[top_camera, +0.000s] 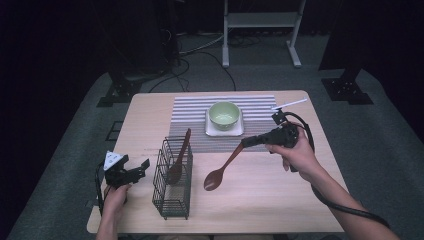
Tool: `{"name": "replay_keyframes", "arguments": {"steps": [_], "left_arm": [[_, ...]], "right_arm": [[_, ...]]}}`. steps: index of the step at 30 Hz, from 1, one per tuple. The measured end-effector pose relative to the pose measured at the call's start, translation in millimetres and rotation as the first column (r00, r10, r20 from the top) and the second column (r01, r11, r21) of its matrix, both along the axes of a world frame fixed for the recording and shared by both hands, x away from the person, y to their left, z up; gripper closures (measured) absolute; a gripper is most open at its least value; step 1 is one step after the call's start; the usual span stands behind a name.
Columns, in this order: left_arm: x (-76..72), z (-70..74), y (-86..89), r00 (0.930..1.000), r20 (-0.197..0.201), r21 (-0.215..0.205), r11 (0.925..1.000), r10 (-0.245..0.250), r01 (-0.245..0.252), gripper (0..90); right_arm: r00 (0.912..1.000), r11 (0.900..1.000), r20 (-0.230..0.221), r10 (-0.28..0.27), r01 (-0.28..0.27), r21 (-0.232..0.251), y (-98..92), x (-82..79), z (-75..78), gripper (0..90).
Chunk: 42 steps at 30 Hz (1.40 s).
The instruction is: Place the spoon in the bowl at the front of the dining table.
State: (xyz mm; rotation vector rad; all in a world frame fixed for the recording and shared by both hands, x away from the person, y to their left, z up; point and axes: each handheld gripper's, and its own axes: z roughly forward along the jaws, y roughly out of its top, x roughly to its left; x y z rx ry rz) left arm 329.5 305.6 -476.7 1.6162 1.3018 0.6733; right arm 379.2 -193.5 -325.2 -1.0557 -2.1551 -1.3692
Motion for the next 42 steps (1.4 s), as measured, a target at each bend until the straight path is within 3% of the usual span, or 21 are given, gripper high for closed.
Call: {"name": "replay_keyframes", "arguments": {"steps": [23, 42], "left_arm": [[-0.1, -0.1, 0.1, 1.0, 0.002, 0.001, 1.0, 0.0, 0.0, 8.1], [-0.1, -0.1, 0.0, 1.0, 0.003, 0.001, 1.0, -0.001, 0.001, 8.1]], "right_arm": [[0.9977, 0.998, -0.036, -0.057, 0.056, -0.033, -18.0, 8.6, -25.7, 83.2], [0.9943, 0.995, -0.044, -0.097, 0.095, -0.043, -27.8, 14.6, -33.6, 83.2]]}}
